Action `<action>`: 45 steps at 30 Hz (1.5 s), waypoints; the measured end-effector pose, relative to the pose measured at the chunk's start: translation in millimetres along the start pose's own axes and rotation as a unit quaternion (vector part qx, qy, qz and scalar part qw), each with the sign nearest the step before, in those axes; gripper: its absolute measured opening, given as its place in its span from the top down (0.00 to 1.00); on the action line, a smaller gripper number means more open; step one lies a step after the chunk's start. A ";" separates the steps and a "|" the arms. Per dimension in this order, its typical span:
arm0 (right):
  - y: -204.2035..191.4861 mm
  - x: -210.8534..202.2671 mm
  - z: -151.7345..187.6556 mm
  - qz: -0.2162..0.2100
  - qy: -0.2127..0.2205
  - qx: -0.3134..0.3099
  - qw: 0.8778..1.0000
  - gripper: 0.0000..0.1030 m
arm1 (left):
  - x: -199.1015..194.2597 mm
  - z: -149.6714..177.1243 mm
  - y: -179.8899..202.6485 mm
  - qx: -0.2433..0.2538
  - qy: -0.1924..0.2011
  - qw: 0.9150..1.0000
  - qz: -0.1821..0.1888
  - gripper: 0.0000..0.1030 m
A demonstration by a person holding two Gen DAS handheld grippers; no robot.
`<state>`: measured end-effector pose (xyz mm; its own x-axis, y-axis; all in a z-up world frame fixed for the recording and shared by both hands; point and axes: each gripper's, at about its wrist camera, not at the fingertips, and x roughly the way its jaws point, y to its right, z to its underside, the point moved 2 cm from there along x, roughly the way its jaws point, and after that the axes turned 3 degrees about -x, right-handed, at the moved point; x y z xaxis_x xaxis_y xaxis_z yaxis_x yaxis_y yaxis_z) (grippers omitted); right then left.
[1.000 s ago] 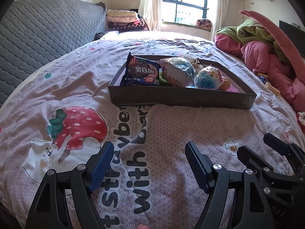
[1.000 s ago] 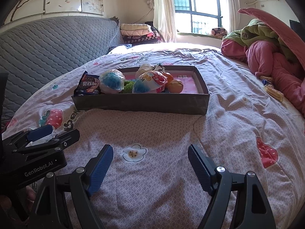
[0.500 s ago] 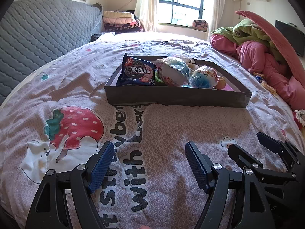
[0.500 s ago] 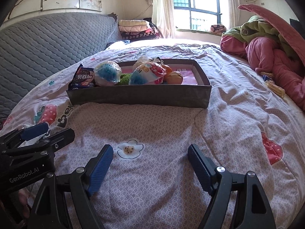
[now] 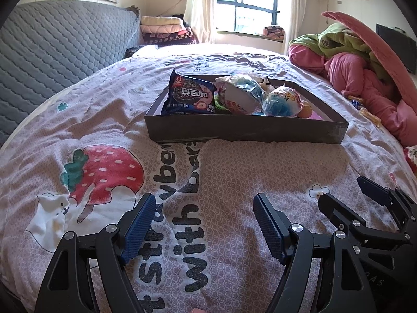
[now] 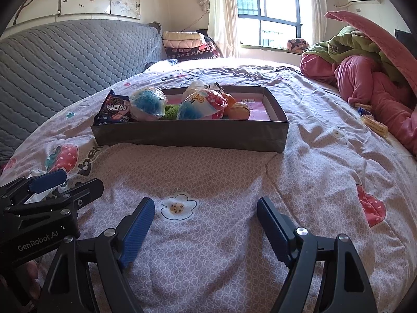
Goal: Organize objects
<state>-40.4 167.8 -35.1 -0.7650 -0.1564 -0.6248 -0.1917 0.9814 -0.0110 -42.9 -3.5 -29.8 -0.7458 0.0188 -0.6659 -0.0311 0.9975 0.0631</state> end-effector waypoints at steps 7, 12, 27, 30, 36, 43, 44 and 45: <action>0.5 2.2 2.1 0.001 -0.003 -0.002 1.000 0.22 | 3.4 3.2 -4.7 0.001 0.000 1.000 0.001 0.24; 0.4 4.8 3.8 0.002 -0.007 -0.002 1.000 0.22 | 4.8 2.6 -3.8 -0.001 0.000 1.000 0.004 0.24; -0.7 6.5 5.8 0.003 -0.011 -0.003 1.000 0.21 | 7.4 4.8 -1.6 -0.002 -0.007 1.000 0.004 0.24; -1.3 7.2 6.2 0.005 -0.012 -0.006 1.000 0.20 | 7.5 5.0 -1.5 -0.002 -0.008 1.000 0.002 0.24; -2.1 8.8 6.2 0.007 -0.013 -0.008 1.000 0.20 | 7.4 5.7 -0.9 0.000 -0.009 1.000 0.001 0.24; -3.6 9.6 6.0 0.010 -0.015 -0.013 1.000 0.19 | 7.6 5.6 -1.4 0.001 -0.009 1.000 -0.002 0.24; -3.5 9.7 6.2 0.010 -0.015 -0.012 1.000 0.19 | 7.6 5.6 -1.1 0.001 -0.009 1.000 -0.002 0.24; -3.6 9.7 6.2 0.010 -0.015 -0.013 1.000 0.19 | 7.4 5.5 -0.9 0.001 -0.008 1.000 -0.001 0.24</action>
<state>-43.4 163.4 -45.9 -0.7507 -0.1329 -0.6471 -0.1924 0.9811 0.0217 -44.7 -4.0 -38.9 -0.7343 0.0170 -0.6786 -0.0317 0.9977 0.0593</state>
